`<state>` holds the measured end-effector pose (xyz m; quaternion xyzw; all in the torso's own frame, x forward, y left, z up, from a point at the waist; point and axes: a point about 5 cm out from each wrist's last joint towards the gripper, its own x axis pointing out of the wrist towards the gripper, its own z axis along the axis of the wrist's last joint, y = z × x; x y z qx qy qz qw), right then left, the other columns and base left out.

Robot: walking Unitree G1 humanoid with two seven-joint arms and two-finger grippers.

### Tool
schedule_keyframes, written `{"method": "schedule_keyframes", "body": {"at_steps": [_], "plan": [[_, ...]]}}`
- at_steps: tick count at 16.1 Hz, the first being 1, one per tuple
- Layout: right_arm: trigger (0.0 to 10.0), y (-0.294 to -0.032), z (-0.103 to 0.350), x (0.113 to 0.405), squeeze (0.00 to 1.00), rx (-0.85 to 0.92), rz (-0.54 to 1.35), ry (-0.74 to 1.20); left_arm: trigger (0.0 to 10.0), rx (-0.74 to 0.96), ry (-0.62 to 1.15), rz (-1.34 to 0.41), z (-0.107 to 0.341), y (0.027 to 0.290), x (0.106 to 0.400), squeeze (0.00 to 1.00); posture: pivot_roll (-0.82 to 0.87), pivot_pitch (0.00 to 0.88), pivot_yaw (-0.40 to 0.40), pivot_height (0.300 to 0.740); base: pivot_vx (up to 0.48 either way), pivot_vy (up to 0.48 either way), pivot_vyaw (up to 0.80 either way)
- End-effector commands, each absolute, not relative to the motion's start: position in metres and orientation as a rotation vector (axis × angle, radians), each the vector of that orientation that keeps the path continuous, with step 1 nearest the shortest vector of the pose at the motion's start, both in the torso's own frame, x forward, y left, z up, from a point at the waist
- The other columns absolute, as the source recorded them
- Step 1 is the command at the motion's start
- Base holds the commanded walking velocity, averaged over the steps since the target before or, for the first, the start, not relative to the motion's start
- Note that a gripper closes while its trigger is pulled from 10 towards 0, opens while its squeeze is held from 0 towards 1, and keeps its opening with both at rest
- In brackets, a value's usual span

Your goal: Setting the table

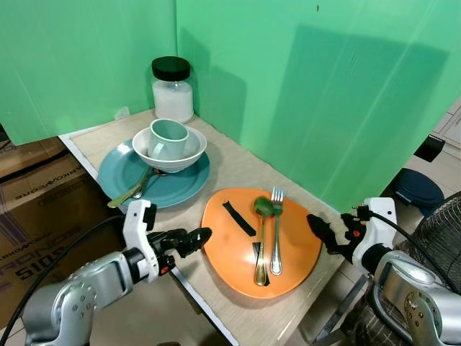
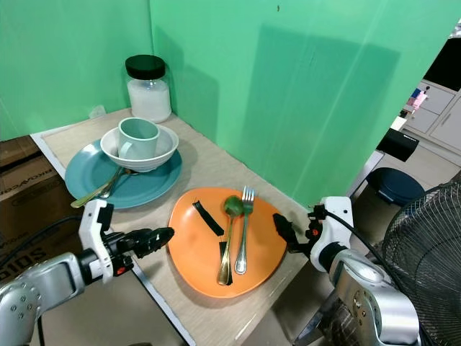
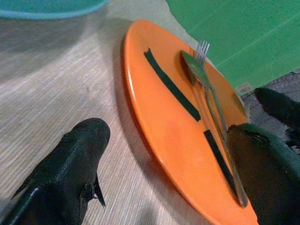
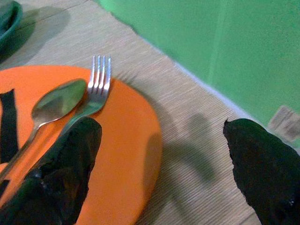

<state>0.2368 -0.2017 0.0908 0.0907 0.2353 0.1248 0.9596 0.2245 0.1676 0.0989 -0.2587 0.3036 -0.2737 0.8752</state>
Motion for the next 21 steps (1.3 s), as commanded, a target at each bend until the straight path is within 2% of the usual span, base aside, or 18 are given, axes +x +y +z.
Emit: {"method": "schedule_keyframes", "body": {"at_steps": [1,5,8,9,10,12,17,21], "plan": [[10.0,-0.204,0.091,0.238,0.00,0.198,0.255,0.492,10.0,-0.559,0.651,-0.599,0.098,0.162,0.227,0.00,0.05,0.000,-0.063,0.740,0.000,0.000,0.00],[10.0,-0.197,0.087,0.232,0.00,0.250,0.312,0.542,10.0,-0.633,0.658,-0.634,0.100,0.155,0.233,0.00,0.05,0.000,-0.064,0.740,0.000,0.000,0.00],[10.0,-0.187,0.107,0.231,0.00,0.180,0.457,0.447,10.0,-0.641,0.683,-0.624,0.097,0.153,0.239,0.00,0.05,0.000,-0.057,0.740,0.000,0.000,0.00],[10.0,-0.186,0.107,0.231,0.00,0.171,0.473,0.456,9.5,-0.650,0.690,-0.623,0.096,0.152,0.240,0.00,0.05,0.000,-0.056,0.740,0.000,0.000,0.00],[10.0,-0.186,0.106,0.230,0.00,0.178,0.473,0.468,4.6,-0.661,0.701,-0.621,0.094,0.152,0.241,0.00,0.05,0.000,-0.058,0.740,0.000,0.000,0.00],[10.0,-0.186,0.101,0.229,0.00,0.172,0.481,0.497,0.0,-0.674,0.718,-0.614,0.089,0.152,0.241,0.00,0.05,0.000,-0.060,0.740,0.000,0.000,0.00],[10.0,-0.191,0.096,0.231,0.00,0.156,0.431,0.507,0.0,-0.720,0.722,-0.600,0.085,0.154,0.241,0.00,0.06,0.000,-0.073,0.740,0.000,0.000,0.00],[10.0,-0.224,0.098,0.244,0.00,0.127,0.210,0.477,0.0,-0.747,0.708,-0.600,0.088,0.156,0.246,0.00,0.05,0.000,-0.065,0.740,0.000,0.000,0.00]]}}
